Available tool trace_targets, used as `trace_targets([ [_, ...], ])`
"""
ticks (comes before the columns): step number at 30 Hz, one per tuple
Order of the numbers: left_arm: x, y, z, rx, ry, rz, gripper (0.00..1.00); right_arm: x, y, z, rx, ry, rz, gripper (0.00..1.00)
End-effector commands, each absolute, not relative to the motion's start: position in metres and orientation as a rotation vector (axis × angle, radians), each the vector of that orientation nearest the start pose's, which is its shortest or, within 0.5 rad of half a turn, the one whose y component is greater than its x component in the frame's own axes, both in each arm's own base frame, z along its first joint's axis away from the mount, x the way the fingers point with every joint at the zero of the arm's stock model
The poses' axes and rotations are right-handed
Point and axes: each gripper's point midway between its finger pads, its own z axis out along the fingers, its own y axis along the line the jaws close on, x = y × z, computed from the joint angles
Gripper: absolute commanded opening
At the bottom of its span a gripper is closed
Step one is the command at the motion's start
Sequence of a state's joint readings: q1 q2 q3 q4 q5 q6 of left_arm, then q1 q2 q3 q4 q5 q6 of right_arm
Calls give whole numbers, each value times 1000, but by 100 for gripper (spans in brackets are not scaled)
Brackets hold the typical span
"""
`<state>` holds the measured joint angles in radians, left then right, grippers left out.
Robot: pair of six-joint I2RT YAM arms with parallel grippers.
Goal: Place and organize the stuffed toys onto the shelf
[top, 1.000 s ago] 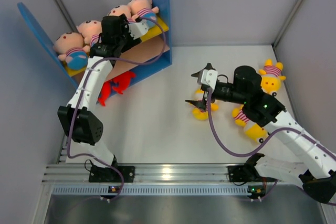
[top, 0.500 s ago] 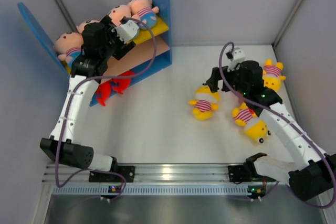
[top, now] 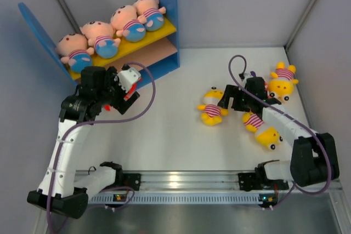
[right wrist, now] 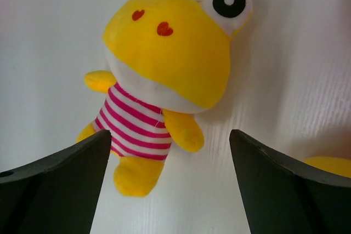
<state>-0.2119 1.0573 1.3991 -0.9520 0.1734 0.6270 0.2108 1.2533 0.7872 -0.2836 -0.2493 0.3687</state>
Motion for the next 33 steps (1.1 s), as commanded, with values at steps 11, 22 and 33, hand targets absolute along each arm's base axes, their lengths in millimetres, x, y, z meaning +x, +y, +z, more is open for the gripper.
trace_targets([
  [11, 225, -87, 250, 1063, 2075, -210, 95, 344, 197, 72, -126, 2392, 900, 63],
  [22, 182, -102, 247, 1352, 1827, -253, 91, 334, 301, 162, -272, 2247, 1150, 0],
  [33, 197, -116, 264, 1371, 1701, -262, 99, 267, 470, 286, -454, 1993, 1592, 0],
])
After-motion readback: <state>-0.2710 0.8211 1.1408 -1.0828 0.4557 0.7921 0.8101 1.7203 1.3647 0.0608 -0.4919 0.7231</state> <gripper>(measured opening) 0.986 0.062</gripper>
